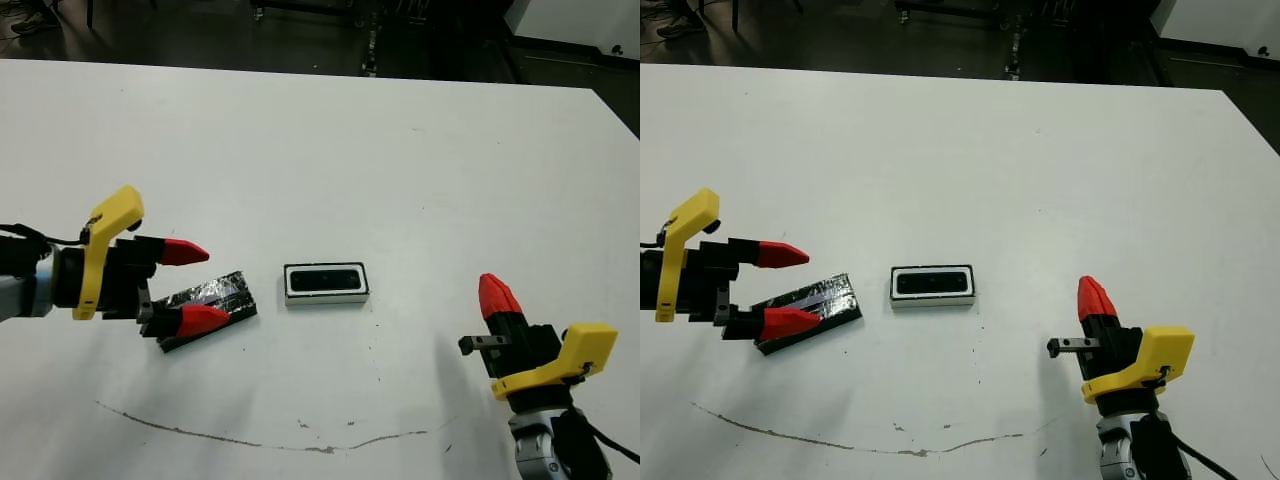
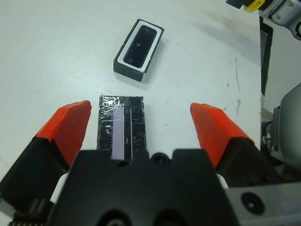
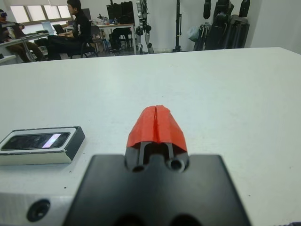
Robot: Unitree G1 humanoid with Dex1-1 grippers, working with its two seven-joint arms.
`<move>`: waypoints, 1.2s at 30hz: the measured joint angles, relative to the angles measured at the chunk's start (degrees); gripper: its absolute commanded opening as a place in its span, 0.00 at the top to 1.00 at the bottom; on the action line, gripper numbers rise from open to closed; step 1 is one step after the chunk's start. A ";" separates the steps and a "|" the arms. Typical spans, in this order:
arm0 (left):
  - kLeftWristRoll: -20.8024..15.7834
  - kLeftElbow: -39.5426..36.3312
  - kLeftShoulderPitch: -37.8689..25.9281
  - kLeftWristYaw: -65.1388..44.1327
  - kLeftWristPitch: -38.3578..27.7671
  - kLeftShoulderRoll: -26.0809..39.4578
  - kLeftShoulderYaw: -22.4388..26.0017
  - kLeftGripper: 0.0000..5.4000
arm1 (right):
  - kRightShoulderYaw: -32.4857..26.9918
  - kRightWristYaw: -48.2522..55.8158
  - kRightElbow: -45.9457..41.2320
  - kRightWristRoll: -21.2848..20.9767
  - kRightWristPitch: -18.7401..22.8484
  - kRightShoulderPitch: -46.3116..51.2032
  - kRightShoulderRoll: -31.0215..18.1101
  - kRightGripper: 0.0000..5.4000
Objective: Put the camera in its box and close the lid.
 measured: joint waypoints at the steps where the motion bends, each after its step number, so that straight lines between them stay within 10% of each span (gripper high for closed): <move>1: 0.44 0.00 0.20 0.19 -0.28 0.00 -0.10 0.00 | 0.00 0.05 0.00 0.00 0.00 0.02 -0.01 1.00; 36: 9.29 10.53 2.10 -3.48 -10.43 -1.63 -5.84 0.00 | -0.12 0.90 0.08 1.31 -0.25 0.10 -0.26 1.00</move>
